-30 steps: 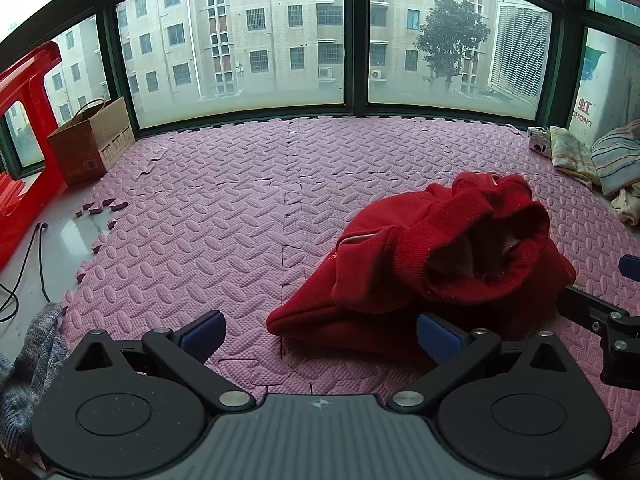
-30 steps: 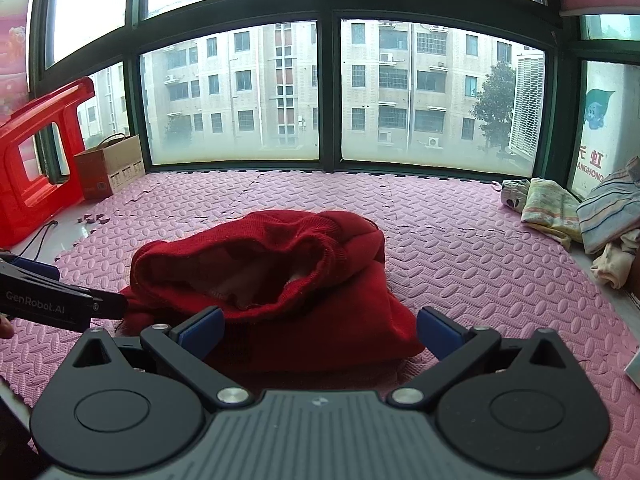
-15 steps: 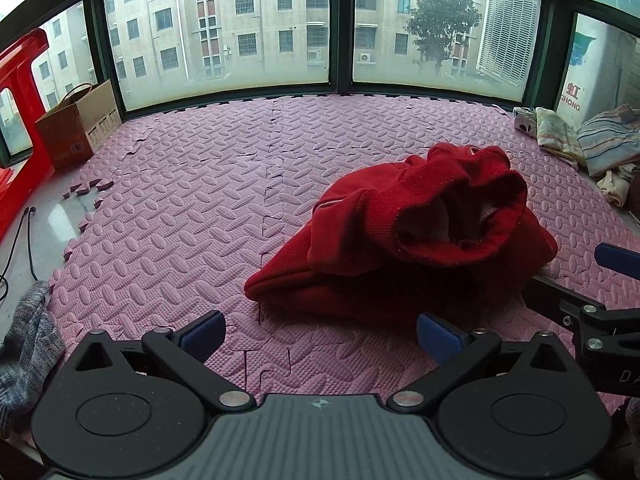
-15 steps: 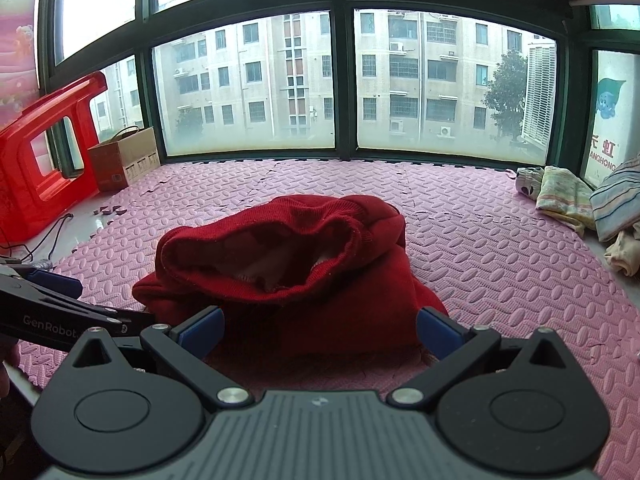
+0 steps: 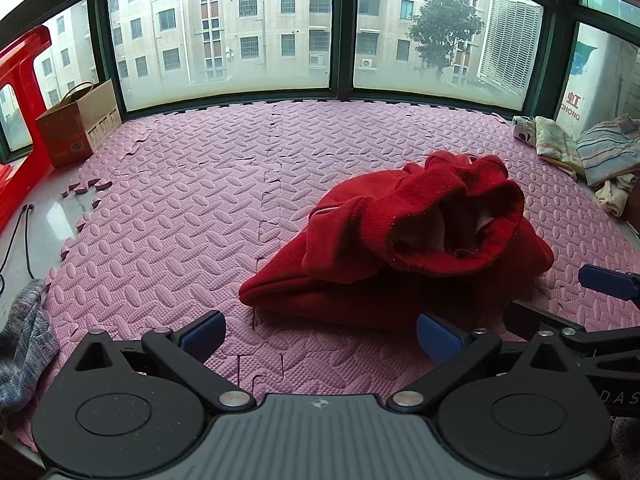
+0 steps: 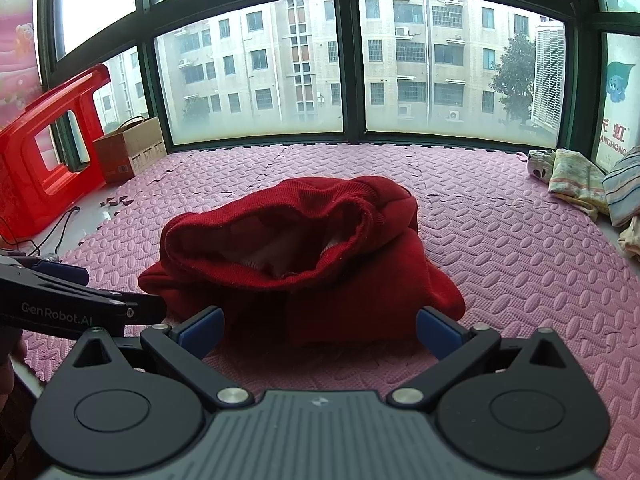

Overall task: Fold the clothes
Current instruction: 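Reach both grippers to the crumpled red sweatshirt and grasp its edges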

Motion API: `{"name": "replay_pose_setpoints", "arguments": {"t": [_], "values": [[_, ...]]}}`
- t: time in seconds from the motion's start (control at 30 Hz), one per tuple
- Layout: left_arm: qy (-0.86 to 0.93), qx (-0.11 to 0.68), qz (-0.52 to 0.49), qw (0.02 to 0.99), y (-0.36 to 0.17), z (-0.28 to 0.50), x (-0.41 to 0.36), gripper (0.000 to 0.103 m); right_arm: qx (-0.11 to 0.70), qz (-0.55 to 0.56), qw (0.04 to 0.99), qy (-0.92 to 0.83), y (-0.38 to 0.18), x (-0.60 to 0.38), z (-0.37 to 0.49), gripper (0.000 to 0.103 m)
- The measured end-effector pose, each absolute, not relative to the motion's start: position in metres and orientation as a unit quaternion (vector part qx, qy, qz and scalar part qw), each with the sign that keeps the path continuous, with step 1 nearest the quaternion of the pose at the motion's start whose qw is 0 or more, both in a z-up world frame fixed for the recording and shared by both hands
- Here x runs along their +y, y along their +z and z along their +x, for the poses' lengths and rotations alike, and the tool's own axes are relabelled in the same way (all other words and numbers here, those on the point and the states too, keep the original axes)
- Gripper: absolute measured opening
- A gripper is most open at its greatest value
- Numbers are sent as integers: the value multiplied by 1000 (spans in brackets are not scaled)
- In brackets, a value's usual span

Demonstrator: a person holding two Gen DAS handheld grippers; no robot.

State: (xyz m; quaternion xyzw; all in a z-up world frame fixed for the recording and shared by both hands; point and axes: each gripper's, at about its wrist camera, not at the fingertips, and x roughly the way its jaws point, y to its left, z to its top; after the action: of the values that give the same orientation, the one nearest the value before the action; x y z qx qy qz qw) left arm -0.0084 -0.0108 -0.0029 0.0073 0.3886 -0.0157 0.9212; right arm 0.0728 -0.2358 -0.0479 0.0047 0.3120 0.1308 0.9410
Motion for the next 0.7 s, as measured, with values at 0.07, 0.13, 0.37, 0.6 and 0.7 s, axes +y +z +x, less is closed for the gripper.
{"name": "replay_pose_setpoints", "arguments": {"t": [0.07,0.13,0.37,0.6,0.7], "values": [[-19,391,5,920,-3,-7,-11,103,316,8,940,132,-48,-237,75,103],[-18,392,1,920,-2,-5,-10,103,318,11,939,132,-49,-238,77,103],[-25,397,-15,917,0,1,-5,103,321,7,939,123,-47,-239,82,102],[-26,383,-10,923,9,11,-3,103,316,2,942,110,-40,-243,94,98],[-28,376,2,926,12,18,-4,103,314,1,943,106,-37,-244,103,96]]}}
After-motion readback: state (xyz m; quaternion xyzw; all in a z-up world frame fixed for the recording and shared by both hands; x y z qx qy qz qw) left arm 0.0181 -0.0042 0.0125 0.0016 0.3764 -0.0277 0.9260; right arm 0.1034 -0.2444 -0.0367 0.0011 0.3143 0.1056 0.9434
